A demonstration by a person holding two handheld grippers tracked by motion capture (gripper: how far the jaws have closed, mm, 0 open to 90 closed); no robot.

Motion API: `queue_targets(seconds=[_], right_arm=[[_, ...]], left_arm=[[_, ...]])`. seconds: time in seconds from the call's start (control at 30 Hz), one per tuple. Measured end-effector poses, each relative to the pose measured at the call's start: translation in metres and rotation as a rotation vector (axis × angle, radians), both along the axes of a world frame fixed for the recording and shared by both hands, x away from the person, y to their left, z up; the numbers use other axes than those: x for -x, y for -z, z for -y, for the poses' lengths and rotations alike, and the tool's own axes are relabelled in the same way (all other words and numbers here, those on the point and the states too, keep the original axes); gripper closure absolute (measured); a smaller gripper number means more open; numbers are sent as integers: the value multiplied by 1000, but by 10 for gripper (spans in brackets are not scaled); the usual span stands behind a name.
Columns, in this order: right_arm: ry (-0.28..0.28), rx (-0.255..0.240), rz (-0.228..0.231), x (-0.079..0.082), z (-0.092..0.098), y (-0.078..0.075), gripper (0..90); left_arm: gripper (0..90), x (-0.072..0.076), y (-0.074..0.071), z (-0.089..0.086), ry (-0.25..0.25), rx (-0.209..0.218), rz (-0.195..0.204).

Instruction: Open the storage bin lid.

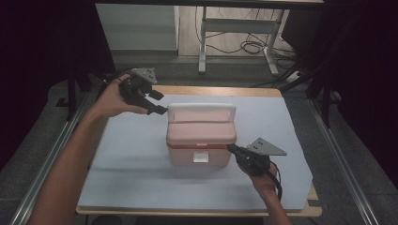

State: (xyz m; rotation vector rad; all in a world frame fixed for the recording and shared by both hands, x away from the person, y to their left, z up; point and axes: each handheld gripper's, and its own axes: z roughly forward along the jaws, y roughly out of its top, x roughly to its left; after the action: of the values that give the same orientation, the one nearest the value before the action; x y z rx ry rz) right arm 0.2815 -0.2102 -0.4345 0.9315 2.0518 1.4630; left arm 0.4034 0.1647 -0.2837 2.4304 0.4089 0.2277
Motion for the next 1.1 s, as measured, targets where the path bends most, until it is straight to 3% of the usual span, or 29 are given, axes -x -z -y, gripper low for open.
queue_targets(seconds=[0.27,0.8,0.93,1.1], right_arm=[[2,6,0,0,0,0,898],[3,5,-1,1,-1,-1,898],[2,5,-2,1,0,-1,898],[3,5,-1,1,0,-1,898]], left_arm=[[410,8,16,-22,-29,29,-14],[434,17,51,-26,-39,3,-33],[457,19,58,-26,-45,-16,-31],[503,23,66,-29,-57,-7,-32]])
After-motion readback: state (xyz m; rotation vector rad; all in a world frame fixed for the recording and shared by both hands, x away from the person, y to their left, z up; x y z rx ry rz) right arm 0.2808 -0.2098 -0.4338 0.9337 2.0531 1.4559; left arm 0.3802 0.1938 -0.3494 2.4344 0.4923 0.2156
